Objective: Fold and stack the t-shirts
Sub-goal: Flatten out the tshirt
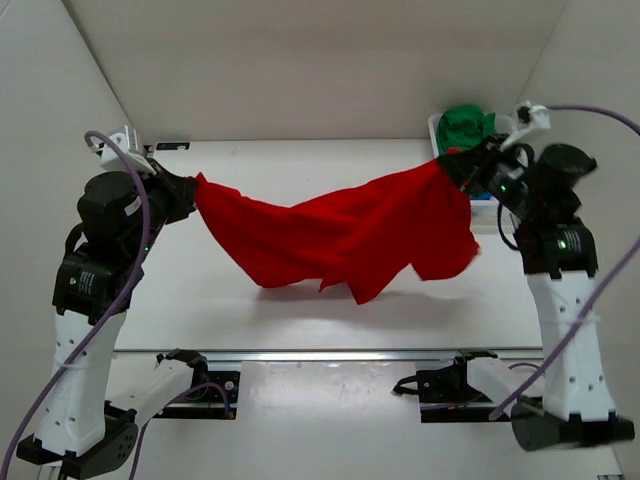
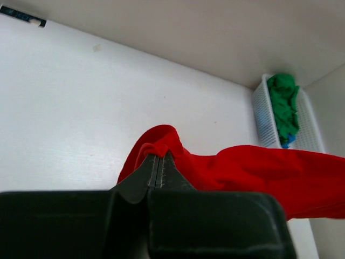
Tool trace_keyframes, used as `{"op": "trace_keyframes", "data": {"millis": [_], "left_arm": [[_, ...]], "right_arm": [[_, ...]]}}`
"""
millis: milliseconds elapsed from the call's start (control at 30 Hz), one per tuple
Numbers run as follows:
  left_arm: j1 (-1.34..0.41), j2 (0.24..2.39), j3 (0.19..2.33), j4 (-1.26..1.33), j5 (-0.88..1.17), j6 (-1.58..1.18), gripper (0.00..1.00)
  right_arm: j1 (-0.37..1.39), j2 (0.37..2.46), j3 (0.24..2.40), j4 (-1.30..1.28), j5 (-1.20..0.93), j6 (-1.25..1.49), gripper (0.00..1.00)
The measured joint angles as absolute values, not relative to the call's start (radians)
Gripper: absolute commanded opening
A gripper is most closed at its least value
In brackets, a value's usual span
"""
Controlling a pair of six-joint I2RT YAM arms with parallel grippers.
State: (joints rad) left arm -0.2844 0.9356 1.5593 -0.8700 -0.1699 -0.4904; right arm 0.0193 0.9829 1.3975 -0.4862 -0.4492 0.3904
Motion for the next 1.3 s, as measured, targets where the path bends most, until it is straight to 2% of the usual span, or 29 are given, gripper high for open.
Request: {"op": "trace_keyframes", "data": {"millis": [233,267,300,367,500,600,667,733,800,833,867,967,1067,1300], "left_arm": [[-0.271,0.977,1.391,-0.855,-0.219,-0.478,0.00],[-0.271,0.987,1.368,-0.853,-0.226,-0.478,0.00],[-0.270,0.995,1.347,-0.853,-0.231,-0.478,0.00],[-0.267,1.000,1.318,-0.854,-0.244,-0.478,0.00],[-0.262,0.981,1.304,-0.852,-0.268,-0.474,0.00],[-0.252,0.956,1.297,-0.850,-0.277,-0.467,0.00],[-0.244,0.939,1.291,-0.842,-0.282,-0.462,0.00],[-0.242,0.930,1.280,-0.837,-0.283,-0.459,0.00],[-0.241,0.923,1.254,-0.824,-0.282,-0.458,0.00],[-0.241,0.919,1.237,-0.820,-0.281,-0.458,0.00],[-0.241,0.918,1.220,-0.817,-0.279,-0.459,0.00],[-0.246,0.922,1.183,-0.815,-0.270,-0.460,0.00],[-0.246,0.921,1.164,-0.809,-0.265,-0.460,0.00],[-0.245,0.910,1.150,-0.793,-0.252,-0.461,0.00]], "right_arm": [[0.124,1.402,1.578,-0.488,-0.426,0.347,0.00],[0.123,1.502,1.640,-0.502,-0.416,0.335,0.11],[0.122,1.584,1.695,-0.520,-0.406,0.326,0.16],[0.115,1.786,1.885,-0.585,-0.385,0.300,0.35],[0.118,1.977,2.085,-0.662,-0.306,0.252,0.51],[0.134,1.910,1.966,-0.646,-0.251,0.224,0.53],[0.155,1.776,1.748,-0.603,-0.233,0.219,0.47],[0.174,1.636,1.529,-0.580,-0.239,0.226,0.28],[0.191,1.522,1.335,-0.518,-0.256,0.243,0.15],[0.201,1.480,1.250,-0.498,-0.264,0.252,0.13],[0.214,1.458,1.184,-0.480,-0.271,0.260,0.14],[0.267,1.470,1.055,-0.422,-0.286,0.280,0.29],[0.339,1.536,1.000,-0.367,-0.314,0.297,0.38],[0.396,1.671,1.007,-0.260,-0.355,0.311,0.39]]}}
